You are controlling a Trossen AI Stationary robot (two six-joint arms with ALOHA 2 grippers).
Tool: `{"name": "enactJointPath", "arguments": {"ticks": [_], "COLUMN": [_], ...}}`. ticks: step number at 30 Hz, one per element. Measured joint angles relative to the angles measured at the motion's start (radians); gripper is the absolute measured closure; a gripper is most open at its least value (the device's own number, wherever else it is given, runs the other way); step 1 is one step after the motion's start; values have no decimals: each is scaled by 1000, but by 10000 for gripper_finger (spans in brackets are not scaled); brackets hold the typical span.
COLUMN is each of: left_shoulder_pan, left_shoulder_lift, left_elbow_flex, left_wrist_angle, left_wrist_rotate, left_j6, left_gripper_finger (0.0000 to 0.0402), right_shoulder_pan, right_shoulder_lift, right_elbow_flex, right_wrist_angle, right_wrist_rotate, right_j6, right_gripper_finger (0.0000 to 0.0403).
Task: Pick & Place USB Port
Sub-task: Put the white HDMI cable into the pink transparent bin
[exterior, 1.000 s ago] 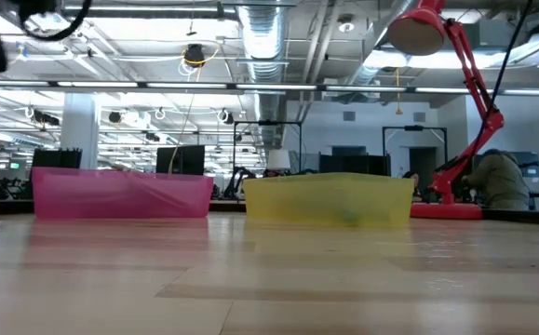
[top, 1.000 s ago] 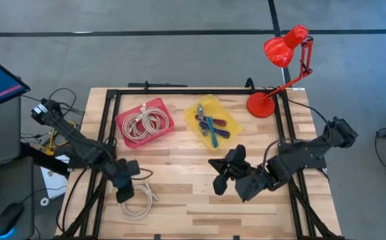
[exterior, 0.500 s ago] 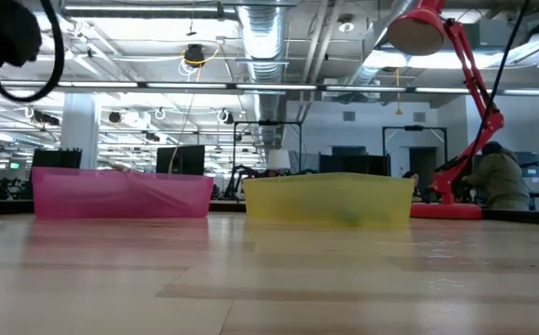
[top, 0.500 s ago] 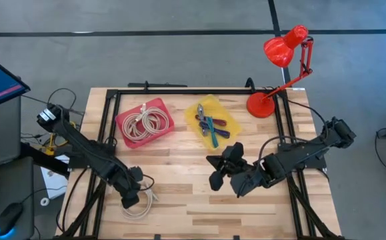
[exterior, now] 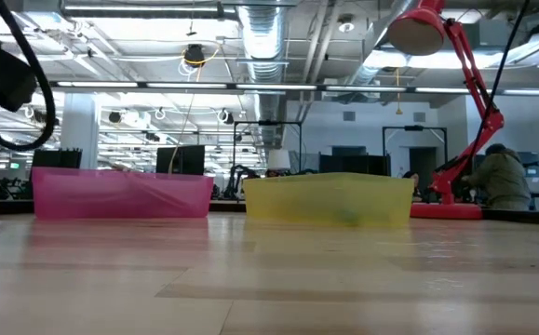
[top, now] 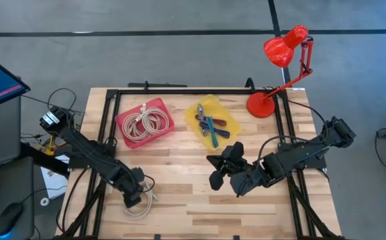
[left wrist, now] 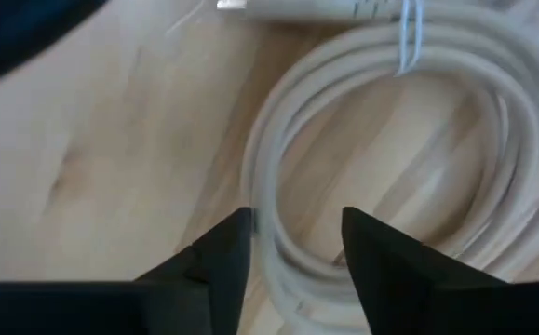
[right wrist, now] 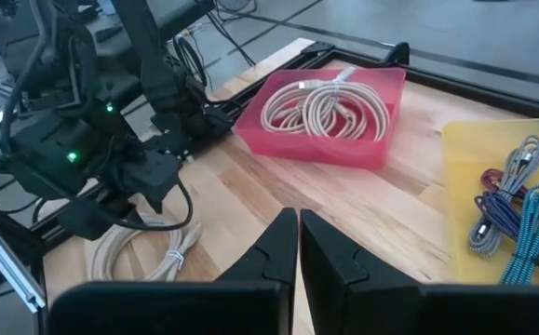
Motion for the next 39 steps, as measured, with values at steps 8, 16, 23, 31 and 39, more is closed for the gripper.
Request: {"name": "enactJointPath", "arguments": {"ticks": [8,16,23,31,39], "left_shoulder_pan": [0,0,0,0,0], "left_shoulder_lift": [-4,-5,-3,-29,-203], "left_elbow_flex": [-87,-112,-114,-118,-101], "left_wrist_angle": [167,170,179,273,321], "left_wrist_rotate": [-38,-52,-72,-94,-300], "left_j6": [-11,-52,-53,-51,-49], "left_gripper_finger": [220,288,385,388,388], "right_shoulder_pan": [0,0,0,0,0], "right_shoulder_lift": [0,0,0,0,0], "right_elbow_flex": [0,0,0,0,0], "right_wrist_angle": [-17,-17,-22,-45,-48], "right_wrist_rotate": [0,0,0,0,0], "right_j6": [-1,-2,-2,-1,-2], "right_gripper_finger": [395,395,395,395,395]}}
